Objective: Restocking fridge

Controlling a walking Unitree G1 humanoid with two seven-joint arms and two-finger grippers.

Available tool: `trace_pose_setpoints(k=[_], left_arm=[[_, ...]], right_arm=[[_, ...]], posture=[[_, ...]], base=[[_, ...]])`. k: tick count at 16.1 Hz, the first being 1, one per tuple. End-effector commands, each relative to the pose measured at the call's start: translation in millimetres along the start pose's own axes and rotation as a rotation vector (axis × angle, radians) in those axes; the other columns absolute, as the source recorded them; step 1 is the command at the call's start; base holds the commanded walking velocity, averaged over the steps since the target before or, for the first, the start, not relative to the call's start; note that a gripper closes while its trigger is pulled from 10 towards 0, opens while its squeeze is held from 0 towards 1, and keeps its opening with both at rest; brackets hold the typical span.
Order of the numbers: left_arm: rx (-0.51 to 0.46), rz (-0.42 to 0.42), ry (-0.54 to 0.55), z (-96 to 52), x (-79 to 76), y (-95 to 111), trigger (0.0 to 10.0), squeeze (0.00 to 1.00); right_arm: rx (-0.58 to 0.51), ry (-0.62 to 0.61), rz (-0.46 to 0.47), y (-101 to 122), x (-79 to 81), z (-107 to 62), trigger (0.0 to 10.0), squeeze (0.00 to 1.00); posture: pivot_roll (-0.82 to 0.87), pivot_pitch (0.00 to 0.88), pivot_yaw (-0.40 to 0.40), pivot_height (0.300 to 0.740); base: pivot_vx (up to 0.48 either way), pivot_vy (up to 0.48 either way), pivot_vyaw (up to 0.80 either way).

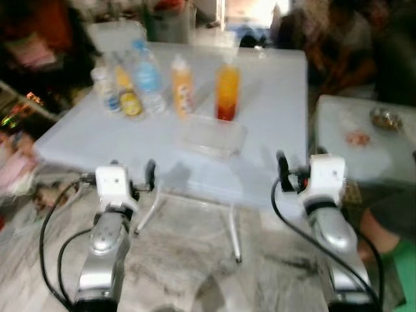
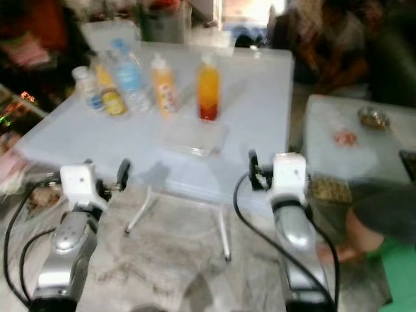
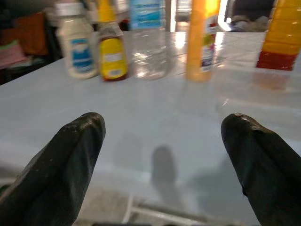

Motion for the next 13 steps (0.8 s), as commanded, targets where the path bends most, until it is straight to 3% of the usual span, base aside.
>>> trace_pose_setpoints(k=[1, 3, 5, 11, 13], left_arm=[[-0.010, -0.008, -0.033, 4.0, -11.2, 4, 10.0, 0.00], [-0.021, -0.004, -0.029, 5.5, -10.1, 7, 10.0, 0.00], [-0.015, 0.002, -0.018, 6.1, -7.8, 7, 10.0, 0.00], [-0.007, 0.011, -0.003, 0.7, -3.0, 7, 10.0, 0.00], [-0.006, 0.017, -0.005, 0.7, -1.8, 8, 10.0, 0.00]], right_arm=[[0.010, -0.030, 0.006, -2, -9.2, -1.0, 10.0, 0.00], [0.009, -0.027, 0.010, -1, -8.0, -0.4, 10.0, 0.00], [0.014, -0.021, 0.002, -1, -6.5, -0.2, 10.0, 0.00], [-0.002, 0.004, 0.005, 1, 2.0, -0.7, 10.0, 0.00], [0.004, 0.001, 0.020, 1, 2.7, -0.2, 10.0, 0.00]], posture=[[-0.12, 0.000, 0.058, 0.740], [-0.12, 0.000, 0.061, 0.740], [-0.11, 0.000, 0.063, 0.740], [-0.10, 0.001, 0.073, 0.740], [-0.09, 0.008, 0.077, 0.740]], base=[[0.424, 0.000, 0.00], [0.399, 0.124, 0.00], [0.000, 0.000, 0.00], [0.000, 0.000, 0.80], [0.000, 0.000, 0.23]])
Point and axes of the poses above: a point about 5 cm out from each wrist's last joint towards the gripper, its own z axis pointing out of the wrist towards the gripper, its own y axis along the axis of the wrist's last joint, x = y × z, the point moved 6 cm from there along z, pointing out of the wrist towards the gripper, and after that the axes turned 2 degrees about -z, right-handed, at the moved point
